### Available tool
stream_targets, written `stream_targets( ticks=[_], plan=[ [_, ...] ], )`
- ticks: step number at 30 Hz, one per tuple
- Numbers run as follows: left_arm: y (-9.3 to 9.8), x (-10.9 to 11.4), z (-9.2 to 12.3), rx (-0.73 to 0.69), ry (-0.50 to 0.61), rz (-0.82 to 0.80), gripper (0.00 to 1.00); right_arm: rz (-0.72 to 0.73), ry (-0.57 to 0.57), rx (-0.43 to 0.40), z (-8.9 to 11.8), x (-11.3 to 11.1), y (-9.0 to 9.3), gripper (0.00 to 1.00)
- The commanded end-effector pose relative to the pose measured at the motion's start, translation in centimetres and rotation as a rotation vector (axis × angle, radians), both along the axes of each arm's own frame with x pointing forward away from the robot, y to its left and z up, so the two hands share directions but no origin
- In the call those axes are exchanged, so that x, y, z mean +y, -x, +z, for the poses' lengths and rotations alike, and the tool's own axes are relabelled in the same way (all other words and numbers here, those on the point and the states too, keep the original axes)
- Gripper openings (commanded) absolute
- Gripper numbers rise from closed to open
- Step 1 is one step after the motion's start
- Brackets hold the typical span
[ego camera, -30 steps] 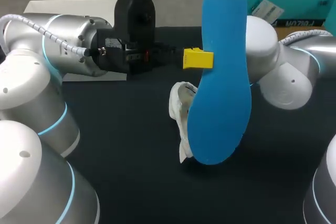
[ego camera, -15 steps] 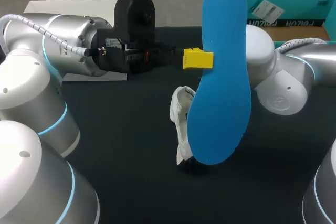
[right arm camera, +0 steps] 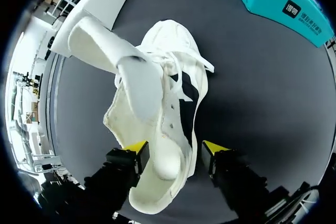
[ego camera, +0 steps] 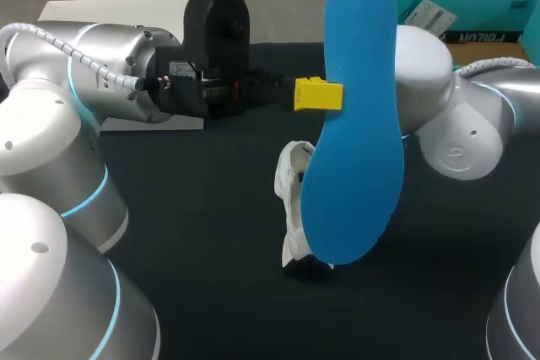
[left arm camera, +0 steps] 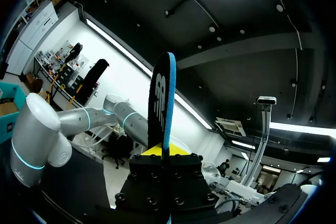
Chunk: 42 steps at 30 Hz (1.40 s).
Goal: Take the shoe out of the shoebox, open the shoe tongue, remove and reinsert the insole, then place the shoe into the shoebox
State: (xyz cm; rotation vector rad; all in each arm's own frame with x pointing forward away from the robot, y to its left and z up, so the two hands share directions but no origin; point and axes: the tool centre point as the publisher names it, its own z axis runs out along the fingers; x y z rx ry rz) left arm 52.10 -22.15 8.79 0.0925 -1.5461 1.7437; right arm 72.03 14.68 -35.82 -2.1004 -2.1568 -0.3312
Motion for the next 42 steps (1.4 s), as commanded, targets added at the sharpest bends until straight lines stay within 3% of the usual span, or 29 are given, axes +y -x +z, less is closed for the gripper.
stream_targets(
  ticks=[1, 15, 19, 29, 42],
  plan=[
    [1.2, -0.5, 0.5, 0.027, 0.007, 0.079, 0.00, 0.066, -0.118, 0.028, 2.5, -2.7, 0.1, 1.00],
    [1.2, -0.5, 0.5, 0.027, 0.007, 0.079, 0.00, 0.066, -0.118, 0.028, 2.5, -2.7, 0.1, 1.00],
    [1.2, -0.5, 0.5, 0.027, 0.007, 0.079, 0.00, -0.003, -0.317, 0.140, 3.5, -4.0, -0.3, 1.00],
    [1.2, -0.5, 0.5, 0.027, 0.007, 0.079, 0.00, -0.051, -0.701, 0.233, 8.0, -8.6, -0.6, 1.00],
    [1.2, -0.5, 0.5, 0.027, 0.007, 0.079, 0.00, -0.013, -0.922, 0.070, 13.9, -11.3, -0.3, 1.00]
  ],
)
